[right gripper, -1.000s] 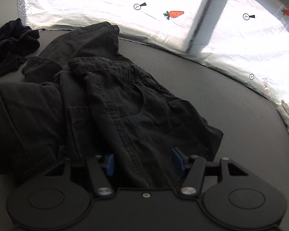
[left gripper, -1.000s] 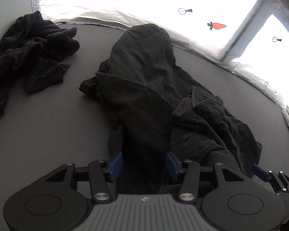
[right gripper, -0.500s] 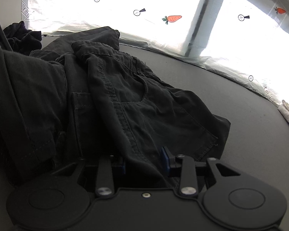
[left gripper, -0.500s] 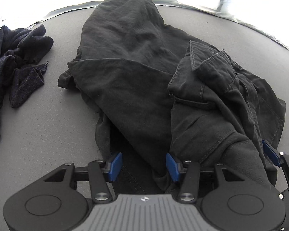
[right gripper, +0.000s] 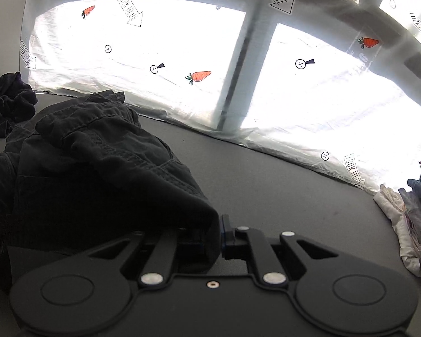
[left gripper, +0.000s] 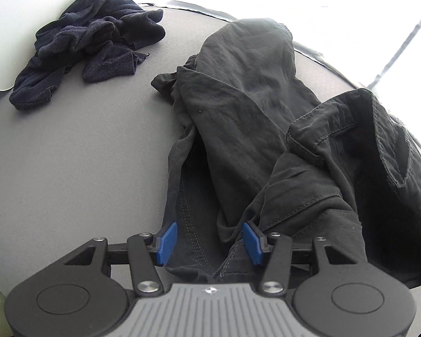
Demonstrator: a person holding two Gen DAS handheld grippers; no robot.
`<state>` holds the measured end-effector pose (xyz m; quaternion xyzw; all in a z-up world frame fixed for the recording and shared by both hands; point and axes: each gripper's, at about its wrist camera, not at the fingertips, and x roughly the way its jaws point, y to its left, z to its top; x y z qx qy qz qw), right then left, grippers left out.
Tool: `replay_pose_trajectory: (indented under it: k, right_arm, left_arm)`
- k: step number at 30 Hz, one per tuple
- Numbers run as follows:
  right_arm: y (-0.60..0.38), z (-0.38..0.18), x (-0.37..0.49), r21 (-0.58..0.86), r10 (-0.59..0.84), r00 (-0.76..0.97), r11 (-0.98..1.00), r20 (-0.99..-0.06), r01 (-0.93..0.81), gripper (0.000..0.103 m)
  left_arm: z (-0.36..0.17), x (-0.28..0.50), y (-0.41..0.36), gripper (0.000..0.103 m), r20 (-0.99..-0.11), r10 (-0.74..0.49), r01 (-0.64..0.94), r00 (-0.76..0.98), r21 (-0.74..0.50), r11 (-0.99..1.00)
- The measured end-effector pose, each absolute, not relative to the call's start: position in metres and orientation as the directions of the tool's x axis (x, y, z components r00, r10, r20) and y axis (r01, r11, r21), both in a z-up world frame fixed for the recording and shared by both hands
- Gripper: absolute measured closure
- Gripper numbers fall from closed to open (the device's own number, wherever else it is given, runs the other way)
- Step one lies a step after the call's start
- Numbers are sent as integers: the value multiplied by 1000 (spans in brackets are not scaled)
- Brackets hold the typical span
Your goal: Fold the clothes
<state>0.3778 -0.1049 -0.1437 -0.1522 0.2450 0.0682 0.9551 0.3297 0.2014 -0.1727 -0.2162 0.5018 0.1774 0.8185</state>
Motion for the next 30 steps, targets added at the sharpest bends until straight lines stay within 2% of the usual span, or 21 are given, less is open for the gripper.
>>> replay_pose_trajectory:
  k: [3,8,11,13,15,16,17,18,20,23,26,30]
  right_arm:
    - [-135,-121,391,-283,13,911,949,-413,-142,94]
    - [-213,-82,427,-190,-78,938,982,-338,13,94]
    - [-268,-86,451,-141,-191,908,979,-372,148,92]
    - [-307,-113,474,-133,-258,808,966,-530,221,89]
    - [-337,-146,483,-91,-246,704,964,-667,251,79]
    - [-345,-160,475,-74,-240,682,962,-691,263,78]
    - [-353,-173,467,-59,-233,660,960,-714,275,73]
    - [-348,-182,456,-86,-243,650,961,-720,265,64]
    - [-339,-196,438,-118,-250,624,962,-741,246,58]
    - [-325,-206,421,-95,-219,587,967,-780,236,58]
    - [-308,-198,412,-80,-187,609,977,-771,199,58]
    - [-285,-181,412,-124,-198,645,980,-738,158,49]
  left_arm:
    - [-173,317,189,44,-882,83,-557,464,-217,801]
    - [-180,304,159,44,-870,126,-608,477,-223,762]
    - [-185,296,148,44,-872,134,-642,472,-235,730]
    - [-186,293,146,44,-874,138,-657,466,-238,715]
    - [-187,292,146,44,-875,144,-664,462,-234,710]
    - [-187,291,147,44,-876,147,-667,459,-231,708]
    - [-188,291,148,44,-878,151,-672,455,-227,705]
    - [-189,291,149,43,-879,152,-676,451,-225,702]
    - [-193,293,150,43,-886,139,-686,442,-235,689]
    - [-198,304,153,43,-888,103,-671,449,-259,694]
    - [-201,323,150,43,-885,77,-632,459,-265,728]
    - [-210,350,151,41,-882,13,-586,472,-303,752]
